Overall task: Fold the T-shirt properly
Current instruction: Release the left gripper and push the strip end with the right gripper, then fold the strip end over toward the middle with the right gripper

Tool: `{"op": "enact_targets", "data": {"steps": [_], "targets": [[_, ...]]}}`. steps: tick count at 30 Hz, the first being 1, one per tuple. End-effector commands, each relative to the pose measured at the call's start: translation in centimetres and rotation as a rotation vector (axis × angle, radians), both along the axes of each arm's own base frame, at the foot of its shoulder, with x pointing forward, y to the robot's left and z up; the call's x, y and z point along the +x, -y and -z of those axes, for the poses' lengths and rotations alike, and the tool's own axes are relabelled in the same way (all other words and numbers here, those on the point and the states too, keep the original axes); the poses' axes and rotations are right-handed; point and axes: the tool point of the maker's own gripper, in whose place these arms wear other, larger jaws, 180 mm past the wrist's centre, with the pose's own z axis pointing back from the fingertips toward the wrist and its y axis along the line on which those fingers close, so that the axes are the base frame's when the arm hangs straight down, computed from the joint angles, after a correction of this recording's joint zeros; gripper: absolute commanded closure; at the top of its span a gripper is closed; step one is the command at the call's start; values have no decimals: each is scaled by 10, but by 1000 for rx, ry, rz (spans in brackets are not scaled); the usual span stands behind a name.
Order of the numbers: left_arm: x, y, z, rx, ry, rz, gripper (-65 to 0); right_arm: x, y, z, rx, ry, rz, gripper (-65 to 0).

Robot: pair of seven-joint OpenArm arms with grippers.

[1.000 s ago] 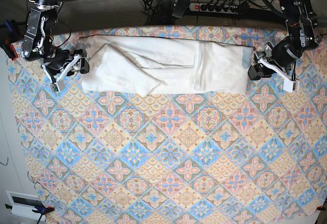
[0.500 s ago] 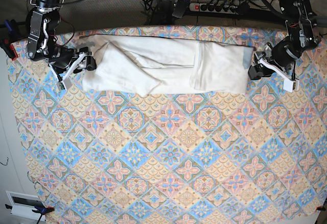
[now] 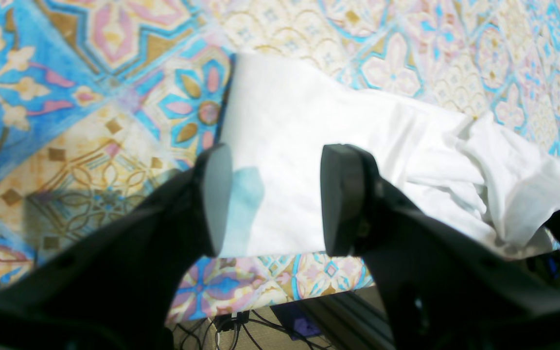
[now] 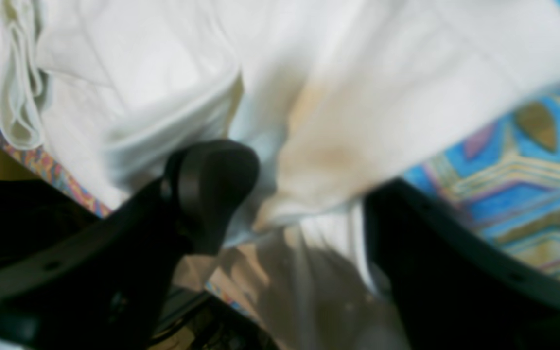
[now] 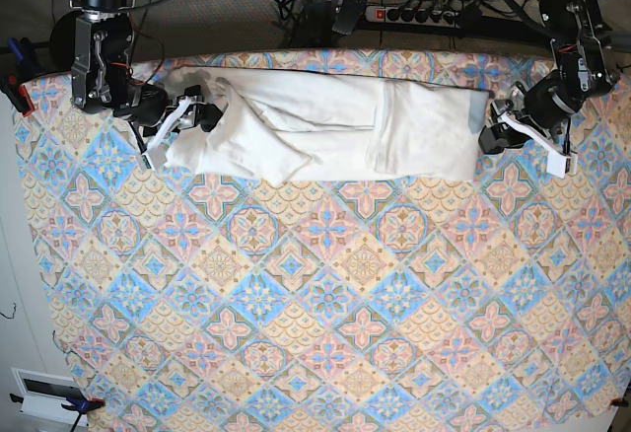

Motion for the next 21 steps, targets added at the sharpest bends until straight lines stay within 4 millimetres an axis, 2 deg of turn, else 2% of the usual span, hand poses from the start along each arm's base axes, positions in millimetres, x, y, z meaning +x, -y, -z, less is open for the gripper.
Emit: {"op": "enact_targets", "data": {"steps": [1, 3, 6, 8, 13, 16, 21], "targets": [[6, -2, -9, 5, 37, 4, -289, 11, 8, -10, -2, 43, 7, -355], [6, -2, -10, 3, 38, 4, -289, 12, 9, -11, -4, 45, 10, -316], [6, -2, -10, 3, 38, 4, -289, 15, 12, -13, -6, 55, 21, -148], [6, -2, -10, 3, 38, 4, -289, 19, 23, -16, -10, 66, 57, -68], [6, -2, -10, 3, 38, 4, -289, 25, 51, -23, -35, 87, 131, -55], [7, -2, -10, 3, 39, 4, -289, 38, 79, -37, -80, 125, 160, -51], [7, -2, -10, 5, 40, 4, -289, 54, 110, -55, -146, 168, 161, -42]]}}
